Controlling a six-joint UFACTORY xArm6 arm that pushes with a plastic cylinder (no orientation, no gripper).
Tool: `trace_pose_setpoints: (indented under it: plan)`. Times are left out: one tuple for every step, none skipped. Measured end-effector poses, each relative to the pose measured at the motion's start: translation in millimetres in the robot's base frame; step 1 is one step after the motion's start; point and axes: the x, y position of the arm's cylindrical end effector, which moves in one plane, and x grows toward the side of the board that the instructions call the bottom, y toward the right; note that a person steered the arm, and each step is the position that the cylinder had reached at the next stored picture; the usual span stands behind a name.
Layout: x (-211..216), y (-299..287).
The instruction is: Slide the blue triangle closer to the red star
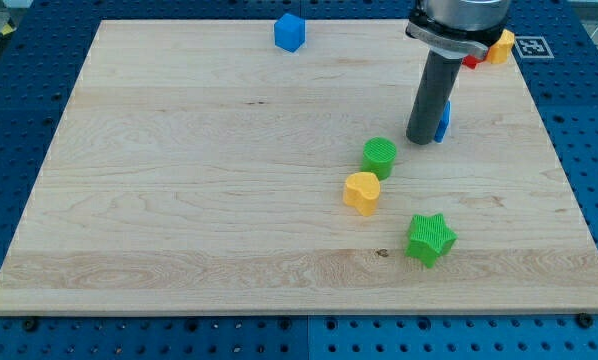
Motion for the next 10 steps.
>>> trace_pose_setpoints:
  plan:
    - [0,11]
    - [0,39]
    - [-11,45]
    - [-31,41]
    - [-52,40]
    - [-68,37]
    - [-79,30]
    - [-84,19]
    - [-84,0]
    - [-91,-9]
